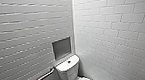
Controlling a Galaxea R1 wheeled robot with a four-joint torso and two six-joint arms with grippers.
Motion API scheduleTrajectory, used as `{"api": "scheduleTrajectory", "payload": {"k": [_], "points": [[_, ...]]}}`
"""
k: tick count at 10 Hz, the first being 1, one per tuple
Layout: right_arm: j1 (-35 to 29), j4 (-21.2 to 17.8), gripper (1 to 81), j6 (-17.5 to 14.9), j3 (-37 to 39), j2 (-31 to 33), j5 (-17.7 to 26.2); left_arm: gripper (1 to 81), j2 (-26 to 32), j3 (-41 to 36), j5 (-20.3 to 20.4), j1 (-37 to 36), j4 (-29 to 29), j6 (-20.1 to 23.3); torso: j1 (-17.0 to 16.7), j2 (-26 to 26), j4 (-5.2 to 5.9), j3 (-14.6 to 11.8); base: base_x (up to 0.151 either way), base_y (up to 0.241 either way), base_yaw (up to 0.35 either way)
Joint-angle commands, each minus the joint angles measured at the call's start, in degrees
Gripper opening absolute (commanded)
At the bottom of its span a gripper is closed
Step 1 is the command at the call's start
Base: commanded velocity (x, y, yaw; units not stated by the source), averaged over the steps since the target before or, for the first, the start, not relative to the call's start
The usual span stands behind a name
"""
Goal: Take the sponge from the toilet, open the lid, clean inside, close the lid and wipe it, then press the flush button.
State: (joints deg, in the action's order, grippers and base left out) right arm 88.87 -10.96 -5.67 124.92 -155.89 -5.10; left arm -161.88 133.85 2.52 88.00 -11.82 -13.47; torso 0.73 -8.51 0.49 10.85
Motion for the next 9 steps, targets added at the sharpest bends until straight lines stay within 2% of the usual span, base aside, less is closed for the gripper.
{"api": "scheduleTrajectory", "payload": {"k": [1, 5, 9], "points": [[-2.5, -1.0, 1.0, 0.2, -0.8, 0.8, 3.1, 81.1, 1.6, 0.3, -2.4, -3.5, 0.9, 0.3, 0.0, 0.0, 0.0, 0.0, 0.0, 0.0, 0.0], [-2.5, -1.1, 1.0, 0.6, -0.4, 0.8, 3.0, 81.1, 1.9, 0.4, -2.3, -3.5, 0.9, 0.1, 0.0, 0.0, 0.0, 0.0, 0.0, 0.0, 0.0], [-2.5, -1.1, 1.0, 0.6, -0.1, 0.8, 3.0, 81.1, 1.9, 0.4, -2.3, -3.5, 0.9, 0.0, -0.1, 0.0, 0.0, 0.0, 0.08, 0.0, 0.0]]}}
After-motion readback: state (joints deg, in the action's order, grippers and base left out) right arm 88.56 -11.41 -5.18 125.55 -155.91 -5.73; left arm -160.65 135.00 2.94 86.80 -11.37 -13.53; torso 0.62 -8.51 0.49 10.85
